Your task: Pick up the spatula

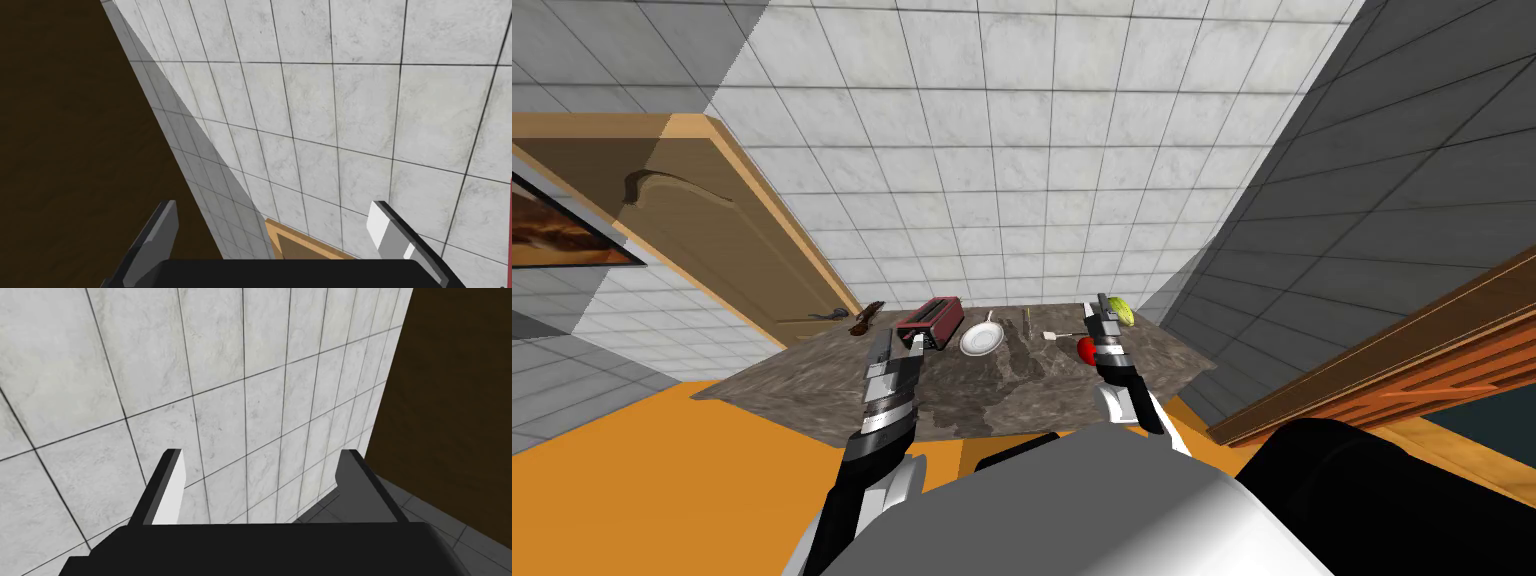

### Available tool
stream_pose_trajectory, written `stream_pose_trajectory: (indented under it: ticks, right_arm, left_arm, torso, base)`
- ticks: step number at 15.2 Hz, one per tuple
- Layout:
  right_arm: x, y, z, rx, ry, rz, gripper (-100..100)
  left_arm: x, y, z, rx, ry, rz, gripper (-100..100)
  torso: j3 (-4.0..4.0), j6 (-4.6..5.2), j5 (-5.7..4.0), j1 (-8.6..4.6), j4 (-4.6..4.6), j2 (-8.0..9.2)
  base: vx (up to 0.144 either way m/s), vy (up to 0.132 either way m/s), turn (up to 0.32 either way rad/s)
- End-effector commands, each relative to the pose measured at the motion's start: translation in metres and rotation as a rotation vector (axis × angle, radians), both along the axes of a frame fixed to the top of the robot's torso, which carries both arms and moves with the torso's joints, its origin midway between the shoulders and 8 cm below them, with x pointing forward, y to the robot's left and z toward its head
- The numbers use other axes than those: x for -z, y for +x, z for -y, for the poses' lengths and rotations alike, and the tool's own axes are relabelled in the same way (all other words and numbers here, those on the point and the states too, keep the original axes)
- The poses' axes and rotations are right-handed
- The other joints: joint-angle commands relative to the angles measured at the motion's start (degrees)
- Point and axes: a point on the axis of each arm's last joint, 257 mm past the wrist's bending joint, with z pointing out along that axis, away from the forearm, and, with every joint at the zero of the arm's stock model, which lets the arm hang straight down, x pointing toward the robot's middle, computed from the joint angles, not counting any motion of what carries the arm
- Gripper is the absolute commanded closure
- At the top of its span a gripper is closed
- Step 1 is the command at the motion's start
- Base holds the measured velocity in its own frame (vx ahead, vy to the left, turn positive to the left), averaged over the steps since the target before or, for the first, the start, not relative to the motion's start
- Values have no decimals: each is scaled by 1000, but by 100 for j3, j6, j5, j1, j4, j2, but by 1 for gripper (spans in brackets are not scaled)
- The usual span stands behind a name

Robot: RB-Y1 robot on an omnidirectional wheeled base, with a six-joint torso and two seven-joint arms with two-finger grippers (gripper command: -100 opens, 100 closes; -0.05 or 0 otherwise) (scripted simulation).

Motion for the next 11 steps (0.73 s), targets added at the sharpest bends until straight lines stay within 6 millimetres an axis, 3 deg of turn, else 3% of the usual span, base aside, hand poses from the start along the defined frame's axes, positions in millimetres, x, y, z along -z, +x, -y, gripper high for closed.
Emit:
stream_pose_trajectory:
  ticks: [1,8,11]
  right_arm:
    - [4,2,-2,-8,-38,-17,-100]
    - [31,7,-3,-25,-192,-108,-100]
    - [53,9,1,-29,-288,-174,-100]
  left_arm:
    - [0,0,0,0,0,0,0]
    - [0,0,0,0,0,0,0]
    - [0,0,0,0,0,0,0]
  torso:
    - [0,0,0,0,0,0]
    - [4,-3,0,1,1,7]
    - [4,-1,0,1,1,7]
  base:
    - [-3,3,47]
    - [-14,8,127]
    - [-16,13,149]
